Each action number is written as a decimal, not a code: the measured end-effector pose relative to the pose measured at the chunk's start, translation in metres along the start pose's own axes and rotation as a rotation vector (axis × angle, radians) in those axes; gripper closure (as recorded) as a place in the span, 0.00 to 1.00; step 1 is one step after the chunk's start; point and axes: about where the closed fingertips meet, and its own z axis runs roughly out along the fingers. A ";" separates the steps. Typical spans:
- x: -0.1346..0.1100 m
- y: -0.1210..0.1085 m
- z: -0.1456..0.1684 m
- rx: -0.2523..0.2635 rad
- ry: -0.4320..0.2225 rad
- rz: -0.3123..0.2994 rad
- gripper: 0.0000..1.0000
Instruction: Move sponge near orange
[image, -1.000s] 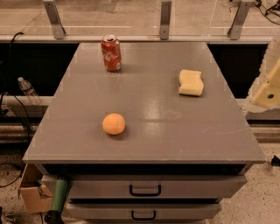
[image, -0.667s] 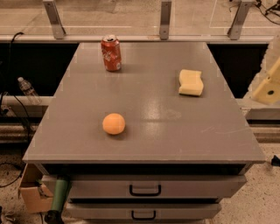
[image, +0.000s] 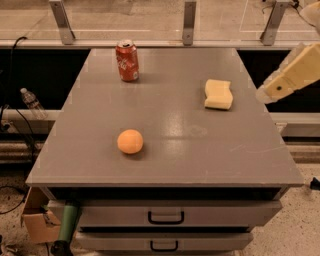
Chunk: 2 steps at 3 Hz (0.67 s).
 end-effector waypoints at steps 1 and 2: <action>0.031 -0.027 0.066 -0.047 -0.040 0.219 0.00; 0.031 -0.028 0.066 -0.043 -0.041 0.217 0.00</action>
Offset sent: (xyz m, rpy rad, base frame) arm 0.0439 -0.0173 -0.0419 0.1533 0.0605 -0.0994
